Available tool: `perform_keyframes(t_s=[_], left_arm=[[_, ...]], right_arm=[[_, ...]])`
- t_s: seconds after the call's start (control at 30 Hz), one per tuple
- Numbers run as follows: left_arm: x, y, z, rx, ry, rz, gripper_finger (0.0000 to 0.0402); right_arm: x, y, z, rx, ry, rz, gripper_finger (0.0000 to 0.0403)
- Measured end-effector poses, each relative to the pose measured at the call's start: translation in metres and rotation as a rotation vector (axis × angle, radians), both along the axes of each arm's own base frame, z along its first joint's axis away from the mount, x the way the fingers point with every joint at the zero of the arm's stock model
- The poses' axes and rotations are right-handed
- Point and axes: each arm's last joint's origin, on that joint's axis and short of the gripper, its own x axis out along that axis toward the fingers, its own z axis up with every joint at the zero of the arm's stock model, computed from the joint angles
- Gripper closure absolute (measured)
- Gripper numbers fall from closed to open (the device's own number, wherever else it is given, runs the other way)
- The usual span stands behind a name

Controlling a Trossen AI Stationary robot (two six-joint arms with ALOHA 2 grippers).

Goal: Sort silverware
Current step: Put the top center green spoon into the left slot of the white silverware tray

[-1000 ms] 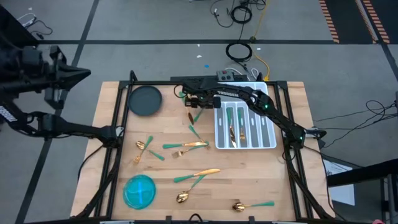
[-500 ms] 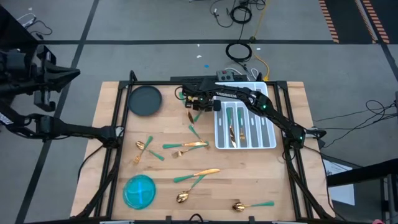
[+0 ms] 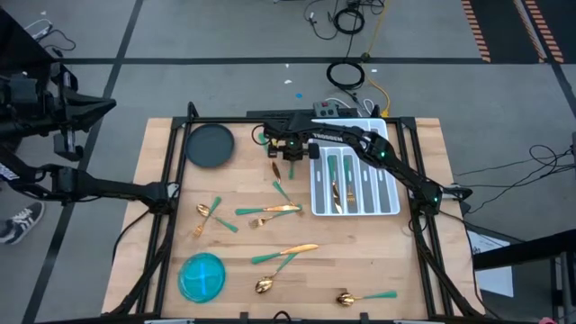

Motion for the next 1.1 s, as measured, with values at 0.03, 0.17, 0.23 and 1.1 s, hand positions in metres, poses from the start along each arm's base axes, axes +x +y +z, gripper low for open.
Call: perform_keyframes(t_s=[0.03, 0.17, 0.23, 1.1], left_arm=[[0.0, 0.0, 0.0, 0.0, 0.0, 0.0, 0.0388], [0.0, 0.0, 0.0, 0.001, 0.0, 0.0, 0.0388], [-0.001, 0.0, 0.0, 0.002, -0.001, 0.0, 0.0388], [0.088, 0.021, -0.009, -0.252, 0.152, -0.237, 0.0388]], right_arm=[[0.001, 0.002, 0.002, -0.007, -0.001, 0.019, 0.0401], [0.002, 0.012, 0.012, -0.029, -0.011, 0.102, 0.0402], [0.004, 0.02, 0.021, -0.037, -0.029, 0.157, 0.0402], [-0.101, 0.108, 0.23, -0.478, 0.24, 1.472, 0.0403]])
